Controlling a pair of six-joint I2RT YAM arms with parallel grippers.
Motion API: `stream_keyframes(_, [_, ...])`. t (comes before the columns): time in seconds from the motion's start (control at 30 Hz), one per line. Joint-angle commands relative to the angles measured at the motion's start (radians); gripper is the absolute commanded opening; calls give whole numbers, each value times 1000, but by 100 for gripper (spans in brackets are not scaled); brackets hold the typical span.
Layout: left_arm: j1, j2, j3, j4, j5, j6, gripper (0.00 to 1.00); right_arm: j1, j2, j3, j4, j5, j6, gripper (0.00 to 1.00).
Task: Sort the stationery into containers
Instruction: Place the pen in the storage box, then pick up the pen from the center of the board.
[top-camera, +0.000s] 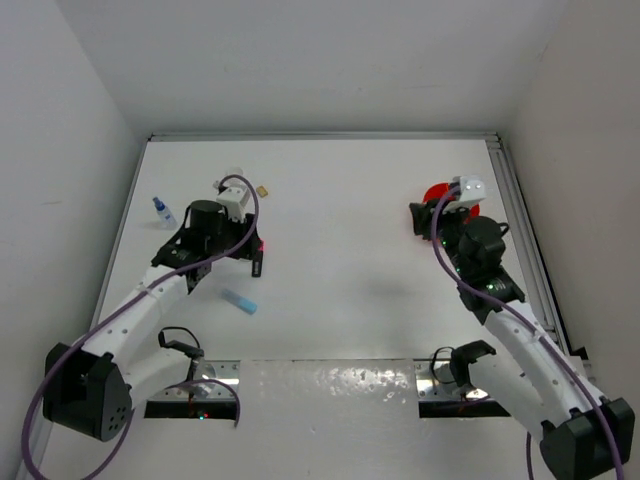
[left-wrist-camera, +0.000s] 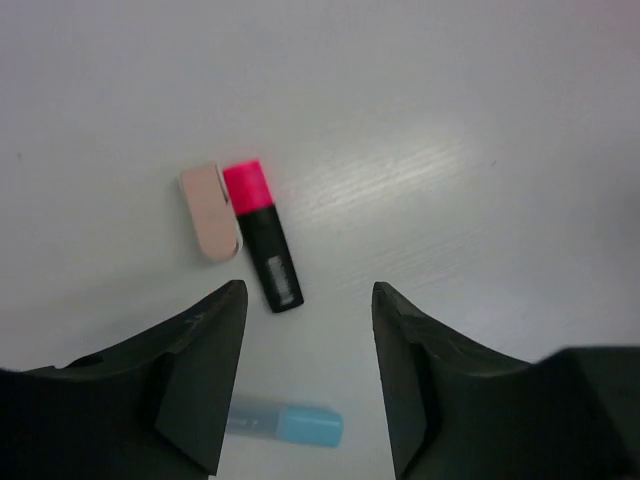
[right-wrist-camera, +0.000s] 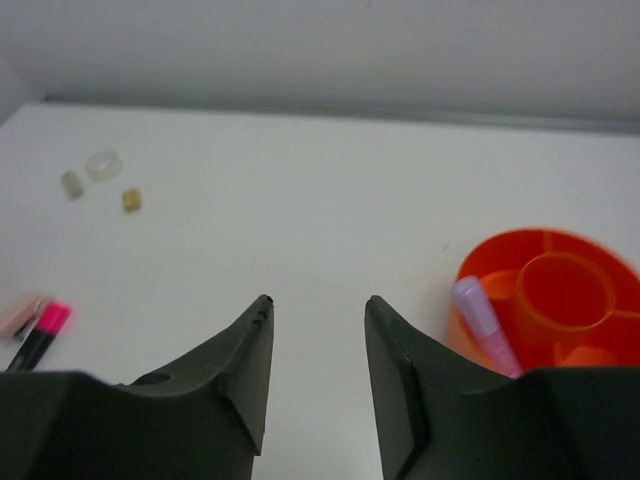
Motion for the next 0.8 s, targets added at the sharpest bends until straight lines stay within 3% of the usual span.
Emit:
stream_keyframes(0.0, [-10, 63, 57, -181, -86, -20, 52, 86, 32, -13, -140, 7, 79, 41])
stream_keyframes(0.13, [-18, 111, 53, -121, -142, 84, 61, 168, 64, -11, -137, 57, 99, 46])
stream_keyframes(0.2, [-27, 154, 53, -73, -201, 131, 60, 211, 89, -7, -141, 73, 87, 47])
stream_keyframes(0.27, [-39, 189, 60, -72, -174, 138, 55, 247, 115, 0, -146, 93, 75, 47])
stream_keyframes(0.37, [-67, 243, 60, -58, -172, 84, 54, 283, 130, -11, -135, 115, 66, 48])
stream_keyframes(0.53, [-85, 362, 62, -44, -185, 0, 43, 316, 132, -39, -86, 144, 46, 49])
stream_keyframes(0.77, [-96, 481, 69, -26, -258, -84, 46, 321, 138, -60, -60, 158, 6, 52])
